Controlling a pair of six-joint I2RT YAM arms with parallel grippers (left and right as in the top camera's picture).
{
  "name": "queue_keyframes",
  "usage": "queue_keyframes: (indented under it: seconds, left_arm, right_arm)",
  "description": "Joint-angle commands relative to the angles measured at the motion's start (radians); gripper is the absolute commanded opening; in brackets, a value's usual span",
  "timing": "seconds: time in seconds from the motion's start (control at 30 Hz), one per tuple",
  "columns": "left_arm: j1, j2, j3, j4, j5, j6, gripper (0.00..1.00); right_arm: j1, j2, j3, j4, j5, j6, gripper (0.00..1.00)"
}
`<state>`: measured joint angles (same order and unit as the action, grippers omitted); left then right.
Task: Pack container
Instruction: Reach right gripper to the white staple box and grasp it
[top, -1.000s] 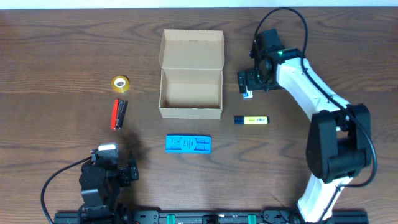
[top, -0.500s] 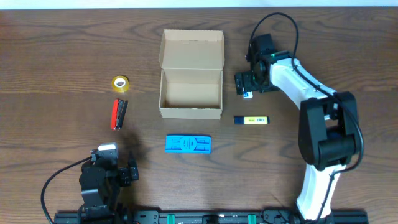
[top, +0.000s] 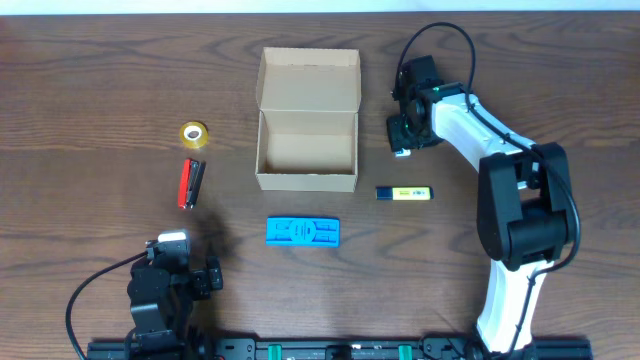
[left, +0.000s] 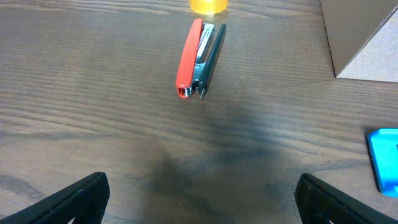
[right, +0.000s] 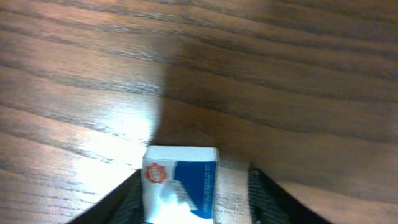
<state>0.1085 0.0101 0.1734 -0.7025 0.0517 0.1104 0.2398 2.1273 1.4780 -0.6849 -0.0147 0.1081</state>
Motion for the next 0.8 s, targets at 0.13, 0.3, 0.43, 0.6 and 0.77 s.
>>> queue_keyframes:
  seconds: [0.13,0.3,0.43,0.6,0.77]
  left_arm:
    - [0.002,-0.006,-0.013,-0.004,-0.004,0.017,0.95]
    - [0.002,-0.006,-0.013,-0.004,-0.004,0.017,0.95]
    - [0.002,-0.006,-0.013,-0.004,-0.004,0.017,0.95]
    - [0.002,-0.006,-0.013,-0.004,-0.004,0.017,0.95]
    - [0.002,-0.006,-0.013,-0.004,-0.004,0.017,0.95]
  right_arm:
    - [0.004,0.035,-0.009,0.016,-0.08,-0.001,0.39]
    - [0.004,0.035,-0.009,0.017,-0.108,-0.001,0.22]
    - [0.004,0.035,-0.009,0.016,-0.109,-0.002,0.14]
    - [0.002,0.024,-0.005,0.013,-0.105,-0.006,0.12]
    - [0.001,-0.028,0.023,-0.013,-0.101,-0.013,0.1]
